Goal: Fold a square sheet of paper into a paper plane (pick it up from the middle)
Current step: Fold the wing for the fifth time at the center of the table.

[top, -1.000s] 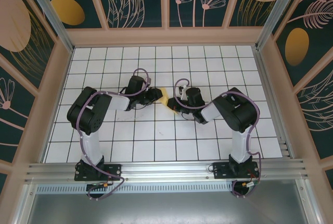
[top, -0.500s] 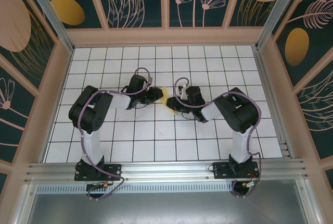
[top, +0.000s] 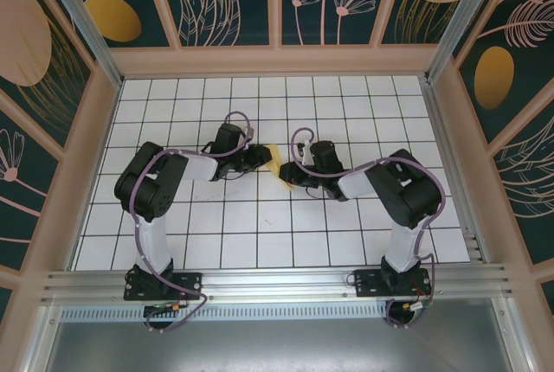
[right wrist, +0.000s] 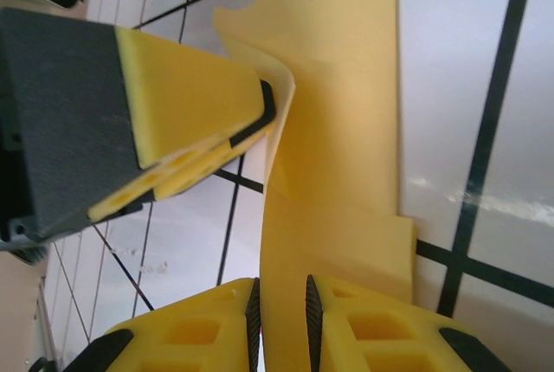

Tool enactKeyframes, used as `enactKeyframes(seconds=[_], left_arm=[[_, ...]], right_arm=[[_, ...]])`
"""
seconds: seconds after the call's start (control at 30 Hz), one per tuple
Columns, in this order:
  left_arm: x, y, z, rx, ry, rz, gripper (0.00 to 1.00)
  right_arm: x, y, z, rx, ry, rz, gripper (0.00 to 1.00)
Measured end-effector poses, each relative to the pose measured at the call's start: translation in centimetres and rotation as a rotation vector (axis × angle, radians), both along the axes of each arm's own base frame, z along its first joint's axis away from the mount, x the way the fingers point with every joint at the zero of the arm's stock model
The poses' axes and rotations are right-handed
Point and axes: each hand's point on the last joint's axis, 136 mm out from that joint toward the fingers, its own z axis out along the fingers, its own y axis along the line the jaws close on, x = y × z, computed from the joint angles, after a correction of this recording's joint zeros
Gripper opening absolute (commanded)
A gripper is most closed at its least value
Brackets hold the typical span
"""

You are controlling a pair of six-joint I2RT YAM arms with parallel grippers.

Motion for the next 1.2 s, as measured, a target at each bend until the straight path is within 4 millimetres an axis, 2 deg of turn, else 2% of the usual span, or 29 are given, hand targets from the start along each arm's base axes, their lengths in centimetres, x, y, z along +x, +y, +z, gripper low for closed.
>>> enactKeyframes(seconds=[0.27,0.5,0.63,0.97,1.2], left_arm=[[0.1,-0.1,0.1,0.000,0.000,-0.001,0.30],[0.1,0.0,0.0,0.005,-0.001,-0.005,0.31],[0.3,-0.2,0.3,0.003,-0.002,-0.007,0.32],[0.7,-0.7,2.3,-0.036,-0.057,-0.018,0.38],[-0.1,-0.7,2.1,-0.062,-0.057,-0.032,0.39]], right_arm=[[-0.4,-0.4,-0.7,-0.048,-0.017,0.031,0.20],[-0.3,-0.5,-0.8,-0.057,-0.031,0.037,0.06],[0.0,-0.7,-0.6,-0.043,-0.028,0.026,0.01],[0.6,-1.3,0.5,0.066,0.006,-0.026,0.00],[1.4,-2.0,0.7,0.103,0.038,-0.075,0.00]])
